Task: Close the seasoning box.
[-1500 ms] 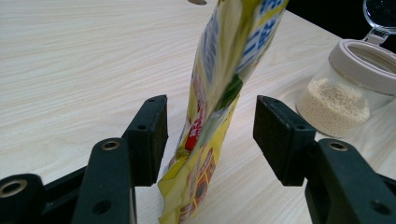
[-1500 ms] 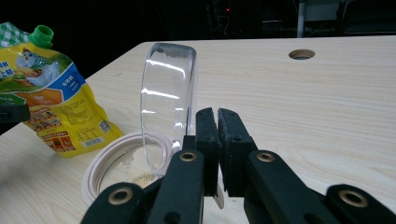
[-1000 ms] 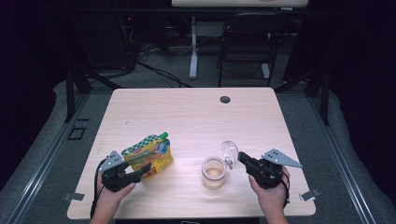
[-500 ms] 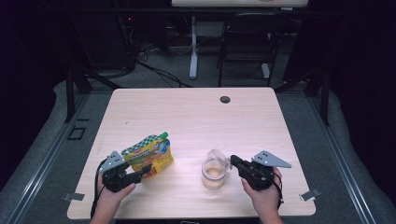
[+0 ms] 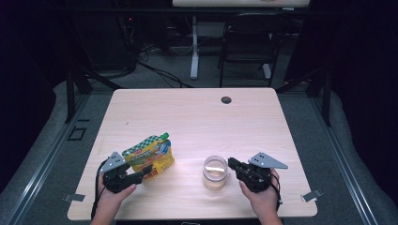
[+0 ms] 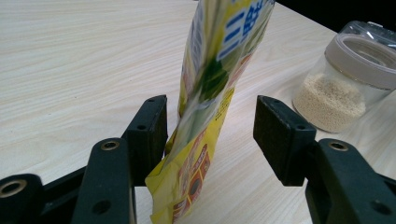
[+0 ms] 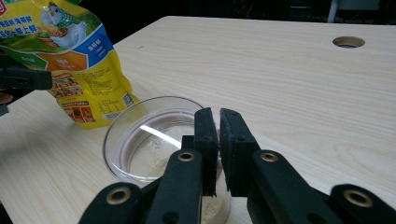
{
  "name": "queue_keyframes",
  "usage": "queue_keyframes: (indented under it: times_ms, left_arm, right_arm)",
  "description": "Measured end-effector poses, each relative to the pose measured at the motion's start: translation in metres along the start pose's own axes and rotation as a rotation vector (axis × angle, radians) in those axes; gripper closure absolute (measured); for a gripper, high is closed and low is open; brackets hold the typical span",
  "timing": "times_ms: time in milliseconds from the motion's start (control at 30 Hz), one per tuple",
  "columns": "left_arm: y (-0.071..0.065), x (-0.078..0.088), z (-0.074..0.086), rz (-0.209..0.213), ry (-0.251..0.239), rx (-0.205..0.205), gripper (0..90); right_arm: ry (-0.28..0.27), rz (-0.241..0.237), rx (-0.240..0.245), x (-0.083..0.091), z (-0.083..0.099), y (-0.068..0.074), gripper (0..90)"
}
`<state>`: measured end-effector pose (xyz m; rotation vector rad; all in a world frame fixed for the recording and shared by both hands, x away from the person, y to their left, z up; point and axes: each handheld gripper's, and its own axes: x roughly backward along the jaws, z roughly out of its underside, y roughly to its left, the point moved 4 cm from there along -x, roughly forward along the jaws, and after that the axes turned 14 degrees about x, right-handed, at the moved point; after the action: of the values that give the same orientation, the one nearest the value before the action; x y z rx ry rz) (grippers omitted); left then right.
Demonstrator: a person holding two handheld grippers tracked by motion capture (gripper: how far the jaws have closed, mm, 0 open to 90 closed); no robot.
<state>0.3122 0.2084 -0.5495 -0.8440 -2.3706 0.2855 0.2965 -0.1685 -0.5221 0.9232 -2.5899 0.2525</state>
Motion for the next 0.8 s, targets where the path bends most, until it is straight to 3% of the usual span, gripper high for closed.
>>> queue_keyframes:
  times_ms: [367, 733, 800]
  left_arm:
    - [-0.002, 0.003, -0.003, 0.008, -0.017, 0.007, 43.2]
    - [-0.004, 0.005, -0.012, -0.007, -0.031, 0.022, 39.8]
    - [-0.005, 0.006, -0.013, -0.011, -0.027, 0.010, 39.4]
  right_arm:
    - [-0.012, 0.012, -0.007, 0.004, 0.002, -0.005, 74.7]
    - [-0.021, 0.058, -0.059, 0.009, 0.005, -0.019, 49.1]
    - [-0.020, 0.063, -0.068, 0.009, 0.006, -0.021, 45.6]
